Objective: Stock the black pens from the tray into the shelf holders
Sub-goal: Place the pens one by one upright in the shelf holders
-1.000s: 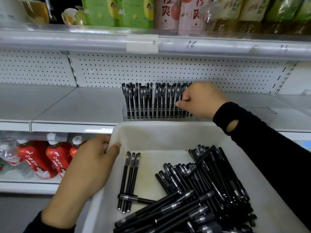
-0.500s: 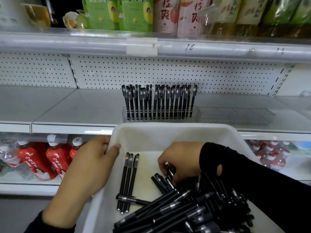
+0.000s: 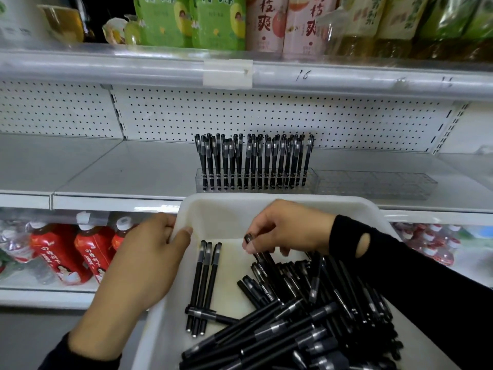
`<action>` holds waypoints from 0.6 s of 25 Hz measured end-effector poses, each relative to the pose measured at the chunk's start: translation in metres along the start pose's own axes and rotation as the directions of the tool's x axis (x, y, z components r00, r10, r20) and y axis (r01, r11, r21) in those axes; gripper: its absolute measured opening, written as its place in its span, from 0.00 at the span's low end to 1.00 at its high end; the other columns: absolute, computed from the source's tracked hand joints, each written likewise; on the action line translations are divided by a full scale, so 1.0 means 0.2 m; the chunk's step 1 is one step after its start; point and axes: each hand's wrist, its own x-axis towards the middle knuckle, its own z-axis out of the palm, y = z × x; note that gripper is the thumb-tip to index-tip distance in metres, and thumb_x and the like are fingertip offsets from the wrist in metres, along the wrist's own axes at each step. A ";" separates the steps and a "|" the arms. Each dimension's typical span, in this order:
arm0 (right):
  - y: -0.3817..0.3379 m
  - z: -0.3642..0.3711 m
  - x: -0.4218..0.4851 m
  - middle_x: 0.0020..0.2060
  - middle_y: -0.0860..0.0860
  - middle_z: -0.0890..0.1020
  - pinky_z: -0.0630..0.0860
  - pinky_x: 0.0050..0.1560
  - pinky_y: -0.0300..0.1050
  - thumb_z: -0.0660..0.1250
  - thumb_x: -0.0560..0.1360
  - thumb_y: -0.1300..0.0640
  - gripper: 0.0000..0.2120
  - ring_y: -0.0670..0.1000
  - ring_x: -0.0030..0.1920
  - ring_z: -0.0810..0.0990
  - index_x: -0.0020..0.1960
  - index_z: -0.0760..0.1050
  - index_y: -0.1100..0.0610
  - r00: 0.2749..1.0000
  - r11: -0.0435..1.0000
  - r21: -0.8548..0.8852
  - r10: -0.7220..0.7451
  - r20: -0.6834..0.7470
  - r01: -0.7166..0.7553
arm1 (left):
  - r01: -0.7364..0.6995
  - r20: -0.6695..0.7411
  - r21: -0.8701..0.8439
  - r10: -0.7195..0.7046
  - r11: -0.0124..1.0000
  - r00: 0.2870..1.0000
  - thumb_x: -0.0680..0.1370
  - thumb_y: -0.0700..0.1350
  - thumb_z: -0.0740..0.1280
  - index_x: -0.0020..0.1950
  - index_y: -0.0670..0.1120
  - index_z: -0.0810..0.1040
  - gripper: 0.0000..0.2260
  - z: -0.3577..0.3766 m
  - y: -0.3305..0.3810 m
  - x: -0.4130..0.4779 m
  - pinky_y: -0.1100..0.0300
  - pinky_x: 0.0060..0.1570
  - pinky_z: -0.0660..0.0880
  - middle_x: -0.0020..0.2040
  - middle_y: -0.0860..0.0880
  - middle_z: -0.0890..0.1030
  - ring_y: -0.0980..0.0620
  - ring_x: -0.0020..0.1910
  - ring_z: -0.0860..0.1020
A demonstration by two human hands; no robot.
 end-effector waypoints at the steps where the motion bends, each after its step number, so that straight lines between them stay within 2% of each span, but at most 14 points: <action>1: 0.00 -0.02 -0.01 0.41 0.52 0.86 0.74 0.33 0.38 0.75 0.74 0.52 0.08 0.45 0.37 0.77 0.48 0.85 0.56 1.000 0.999 0.049 -0.012 -0.026 0.013 | 0.002 0.001 -0.005 -0.002 1.000 1.000 0.79 0.52 0.64 0.48 0.51 0.80 0.07 0.00 0.00 0.00 0.48 0.43 0.79 0.37 0.52 0.85 0.53 0.39 0.82; 3: -0.01 -0.08 -0.03 0.44 0.52 0.86 0.73 0.34 0.39 0.74 0.73 0.51 0.09 0.47 0.38 0.77 0.48 0.85 0.55 0.995 0.991 0.126 -0.036 -0.092 0.047 | 0.006 0.004 -0.012 -0.006 1.000 1.000 0.80 0.51 0.64 0.48 0.52 0.80 0.07 0.00 0.00 0.00 0.48 0.43 0.79 0.37 0.52 0.85 0.53 0.38 0.82; 8: -0.05 -0.32 -0.10 0.40 0.49 0.85 0.74 0.32 0.35 0.71 0.76 0.53 0.10 0.43 0.36 0.79 0.50 0.83 0.60 0.944 0.952 0.259 -0.074 -0.323 0.163 | -0.001 0.001 -0.015 0.001 1.000 1.000 0.80 0.50 0.64 0.46 0.51 0.80 0.07 0.00 0.00 0.00 0.50 0.42 0.79 0.35 0.52 0.84 0.53 0.37 0.81; 12: 0.01 -0.53 -0.07 0.43 0.53 0.86 0.78 0.37 0.37 0.72 0.75 0.56 0.11 0.47 0.37 0.80 0.54 0.82 0.61 0.796 0.855 0.423 0.020 -0.605 0.300 | -0.009 -0.001 -0.005 0.009 1.000 1.000 0.80 0.50 0.64 0.46 0.50 0.79 0.07 0.00 0.01 -0.01 0.51 0.40 0.78 0.35 0.50 0.82 0.52 0.36 0.80; 15: 0.10 -0.66 0.00 0.43 0.53 0.86 0.80 0.41 0.38 0.73 0.76 0.57 0.09 0.48 0.39 0.83 0.53 0.82 0.60 0.664 0.835 0.420 0.092 -0.742 0.354 | -0.012 -0.006 -0.011 0.012 1.000 1.000 0.80 0.49 0.64 0.45 0.50 0.79 0.07 0.00 0.02 -0.02 0.49 0.41 0.78 0.34 0.49 0.83 0.52 0.36 0.80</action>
